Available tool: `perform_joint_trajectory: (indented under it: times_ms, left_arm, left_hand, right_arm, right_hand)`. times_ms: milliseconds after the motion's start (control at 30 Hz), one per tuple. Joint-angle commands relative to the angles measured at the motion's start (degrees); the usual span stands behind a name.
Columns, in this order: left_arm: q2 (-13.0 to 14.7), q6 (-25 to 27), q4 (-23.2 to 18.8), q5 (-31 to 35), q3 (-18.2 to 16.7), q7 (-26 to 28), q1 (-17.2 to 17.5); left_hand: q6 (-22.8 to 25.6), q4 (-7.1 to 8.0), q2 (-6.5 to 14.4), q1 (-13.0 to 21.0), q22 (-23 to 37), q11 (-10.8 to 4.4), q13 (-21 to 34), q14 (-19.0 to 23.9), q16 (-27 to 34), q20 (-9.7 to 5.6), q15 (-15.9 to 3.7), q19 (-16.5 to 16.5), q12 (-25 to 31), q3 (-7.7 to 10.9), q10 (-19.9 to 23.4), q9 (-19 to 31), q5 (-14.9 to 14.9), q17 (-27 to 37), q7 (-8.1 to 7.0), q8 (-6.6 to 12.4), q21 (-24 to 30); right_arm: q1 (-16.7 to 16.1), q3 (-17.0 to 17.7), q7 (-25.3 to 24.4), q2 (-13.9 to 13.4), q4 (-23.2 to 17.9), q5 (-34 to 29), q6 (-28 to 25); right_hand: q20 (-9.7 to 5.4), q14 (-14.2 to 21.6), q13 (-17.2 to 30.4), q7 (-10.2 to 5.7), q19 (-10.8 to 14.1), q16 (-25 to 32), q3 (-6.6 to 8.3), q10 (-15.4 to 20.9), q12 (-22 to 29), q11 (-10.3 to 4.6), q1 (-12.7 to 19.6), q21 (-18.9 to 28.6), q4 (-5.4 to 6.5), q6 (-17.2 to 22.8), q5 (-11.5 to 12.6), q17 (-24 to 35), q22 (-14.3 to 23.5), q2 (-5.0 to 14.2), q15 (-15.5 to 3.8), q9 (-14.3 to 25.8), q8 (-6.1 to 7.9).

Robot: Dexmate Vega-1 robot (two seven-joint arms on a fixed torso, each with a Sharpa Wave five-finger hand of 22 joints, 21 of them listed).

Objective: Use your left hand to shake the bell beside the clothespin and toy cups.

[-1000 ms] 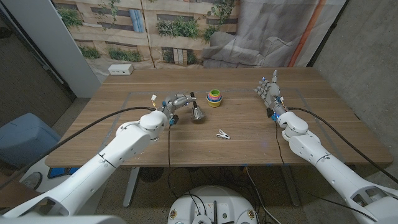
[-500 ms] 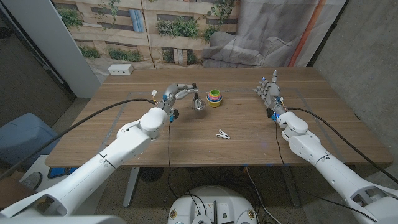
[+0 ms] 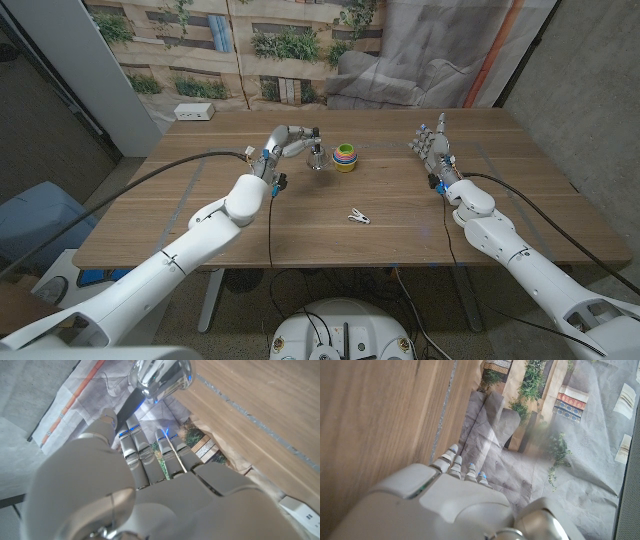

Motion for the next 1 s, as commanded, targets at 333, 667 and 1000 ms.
perform_joint_trajectory:
  times_ms: [333,667,1000]
  left_arm:
    - [-2.21,-19.79,9.07,20.28,-0.68,4.83,-0.86]
    - [-2.15,-21.73,10.43,24.61,-0.61,5.13,-1.52]
    - [-3.72,-13.67,7.50,19.14,-1.91,2.29,0.65]
  left_hand:
    - [0.94,0.27,0.72,0.22,0.17,-2.15,0.24,0.76,0.05,-0.03,-7.32,-0.06,-0.29,-0.46,1.46,0.27,0.13,0.10,0.26,0.30,0.08]
    - [0.72,0.28,0.76,0.22,0.17,-2.19,0.28,1.02,0.08,-0.04,-7.40,-0.45,-0.37,-0.83,0.96,0.31,0.07,0.12,-0.21,0.28,-0.06]
    - [1.03,0.27,0.73,0.22,0.16,-2.13,0.32,1.01,0.02,-0.09,-7.41,-0.51,-0.12,-1.08,1.45,0.34,0.07,0.09,0.10,0.46,-0.08]
  right_arm:
    - [0.00,-0.03,0.05,0.00,0.01,-0.01,0.04]
    - [-0.01,-0.03,0.07,0.01,0.03,-0.02,0.08]
    - [-0.01,-0.04,0.07,0.01,0.03,-0.02,0.08]
  right_hand:
    - [0.02,-0.14,0.05,-0.13,0.38,0.45,-0.34,-0.01,0.34,-0.14,0.15,0.32,-0.12,-1.01,0.30,0.22,0.19,5.62,-0.15,0.30,0.24]
    - [0.01,-0.16,0.04,-0.16,0.37,0.44,-0.34,-0.04,0.32,-0.12,0.15,0.31,-0.12,-1.00,0.31,0.22,0.19,5.62,-0.09,0.29,0.24]
    - [0.01,-0.17,0.04,-0.15,0.38,0.43,-0.34,0.00,0.34,-0.09,0.15,0.32,-0.12,-0.98,0.32,0.22,0.19,5.62,-0.18,0.29,0.25]
